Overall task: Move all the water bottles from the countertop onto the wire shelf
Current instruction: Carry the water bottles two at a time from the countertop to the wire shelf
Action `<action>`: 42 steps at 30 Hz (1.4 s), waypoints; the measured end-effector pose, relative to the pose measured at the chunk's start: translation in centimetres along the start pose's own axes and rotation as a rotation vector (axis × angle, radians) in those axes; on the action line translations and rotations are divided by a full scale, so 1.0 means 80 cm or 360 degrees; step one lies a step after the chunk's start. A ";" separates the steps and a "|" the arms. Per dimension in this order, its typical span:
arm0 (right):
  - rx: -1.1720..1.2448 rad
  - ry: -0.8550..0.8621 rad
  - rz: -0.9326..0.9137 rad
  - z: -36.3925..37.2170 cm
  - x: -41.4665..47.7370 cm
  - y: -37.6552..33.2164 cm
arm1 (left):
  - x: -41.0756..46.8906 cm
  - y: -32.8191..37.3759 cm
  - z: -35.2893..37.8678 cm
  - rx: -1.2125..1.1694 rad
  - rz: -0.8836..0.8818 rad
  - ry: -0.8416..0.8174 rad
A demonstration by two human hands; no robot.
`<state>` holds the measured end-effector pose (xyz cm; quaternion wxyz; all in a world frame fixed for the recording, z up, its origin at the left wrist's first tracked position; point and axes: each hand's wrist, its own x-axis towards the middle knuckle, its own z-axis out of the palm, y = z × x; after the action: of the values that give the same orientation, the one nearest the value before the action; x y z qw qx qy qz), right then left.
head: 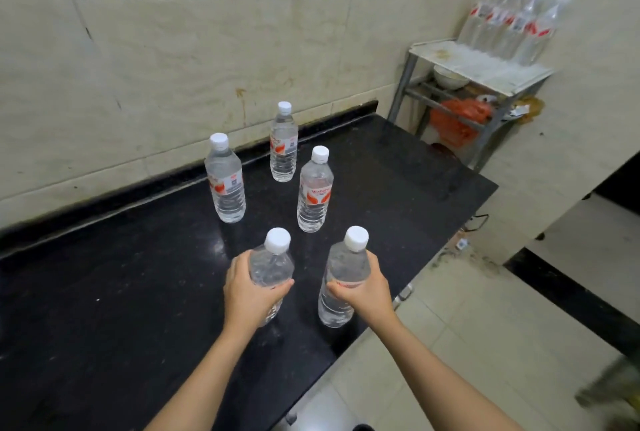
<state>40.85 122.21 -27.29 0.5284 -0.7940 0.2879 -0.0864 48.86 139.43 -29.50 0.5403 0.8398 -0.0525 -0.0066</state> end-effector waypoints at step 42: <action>0.0097 0.0714 0.0172 -0.616 0.214 0.228 | -0.010 0.327 0.666 -0.0297 0.0267 -0.1064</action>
<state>26.48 68.87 -25.35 0.4789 -0.7220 0.4374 -0.2410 42.30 80.45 -27.92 0.5664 0.7310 -0.2942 -0.2415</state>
